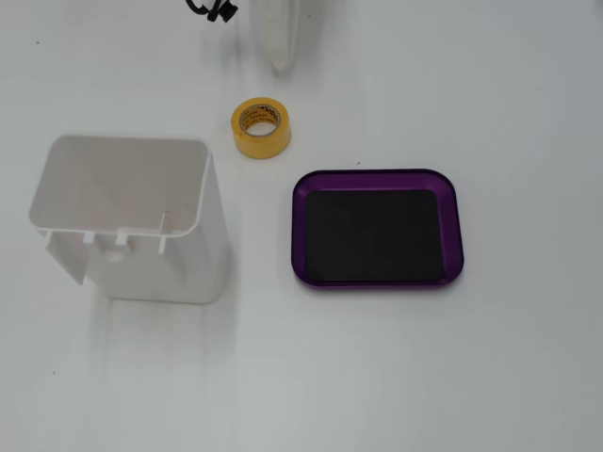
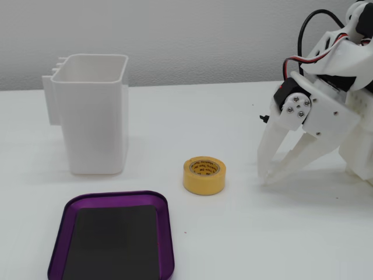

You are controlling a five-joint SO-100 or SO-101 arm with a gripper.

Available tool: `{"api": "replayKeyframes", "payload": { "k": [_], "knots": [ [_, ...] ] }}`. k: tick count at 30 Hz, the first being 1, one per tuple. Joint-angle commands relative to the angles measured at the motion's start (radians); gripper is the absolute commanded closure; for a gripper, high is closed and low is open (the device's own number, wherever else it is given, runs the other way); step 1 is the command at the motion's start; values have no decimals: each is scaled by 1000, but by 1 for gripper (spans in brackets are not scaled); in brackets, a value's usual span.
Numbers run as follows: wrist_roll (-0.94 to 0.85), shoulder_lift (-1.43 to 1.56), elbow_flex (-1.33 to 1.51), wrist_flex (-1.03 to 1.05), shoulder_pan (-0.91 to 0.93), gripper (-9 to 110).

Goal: Pick up the yellow tape and place it in the box.

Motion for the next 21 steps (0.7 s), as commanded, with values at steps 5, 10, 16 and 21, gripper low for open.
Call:
{"api": "replayKeyframes", "payload": {
  "k": [5,10,16,21],
  "knots": [
    [-293,52,-101,-49,8,95],
    [-291,51,-135,-46,8,95],
    [-287,46,-173,-46,8,95],
    [-202,-161,-380,-43,8,91]
  ]
}}
